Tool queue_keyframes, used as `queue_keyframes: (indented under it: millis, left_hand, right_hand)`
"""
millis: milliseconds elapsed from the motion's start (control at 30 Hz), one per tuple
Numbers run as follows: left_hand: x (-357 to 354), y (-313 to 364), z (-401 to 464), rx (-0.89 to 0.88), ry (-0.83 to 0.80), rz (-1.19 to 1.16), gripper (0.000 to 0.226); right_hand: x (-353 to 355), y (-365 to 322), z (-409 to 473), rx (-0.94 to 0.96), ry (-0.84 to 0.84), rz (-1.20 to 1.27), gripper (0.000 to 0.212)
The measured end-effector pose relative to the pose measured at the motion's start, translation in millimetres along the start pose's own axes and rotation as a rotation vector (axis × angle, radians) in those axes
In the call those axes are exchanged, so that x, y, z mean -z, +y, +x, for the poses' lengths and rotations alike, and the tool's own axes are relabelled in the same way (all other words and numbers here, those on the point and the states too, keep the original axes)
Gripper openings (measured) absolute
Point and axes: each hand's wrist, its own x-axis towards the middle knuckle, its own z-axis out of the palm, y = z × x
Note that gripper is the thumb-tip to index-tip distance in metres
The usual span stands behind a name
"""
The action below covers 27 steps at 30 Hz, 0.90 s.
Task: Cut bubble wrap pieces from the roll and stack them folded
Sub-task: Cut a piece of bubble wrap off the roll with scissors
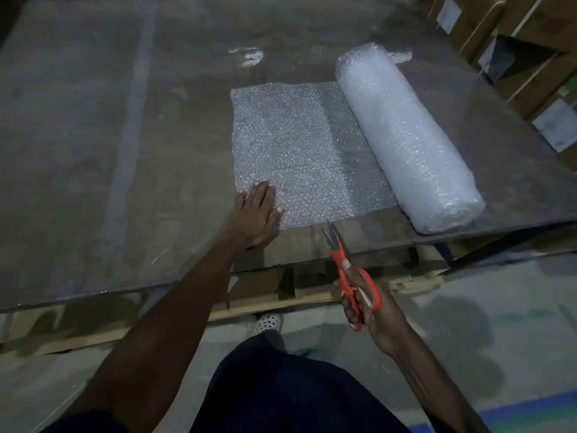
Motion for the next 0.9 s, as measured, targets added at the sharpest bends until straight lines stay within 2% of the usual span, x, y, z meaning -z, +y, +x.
queue_keyframes:
  millis: [200,767,900]
  left_hand:
    - [11.0,6.3,19.7,0.053,-0.026,-0.041,0.063]
    - [1.4,2.1,24.8,0.011,0.049,-0.009,0.064]
    - [0.6,0.4,25.0,0.013,0.044,-0.018,0.070]
  right_hand:
    - [-3.3,-2.3,13.0,0.007,0.033,-0.032,0.066]
    - [-10.4,-10.0,33.8,0.078,0.100,-0.072,0.062]
    - [-12.0,-9.7,34.0,0.087,0.099,-0.060,0.058]
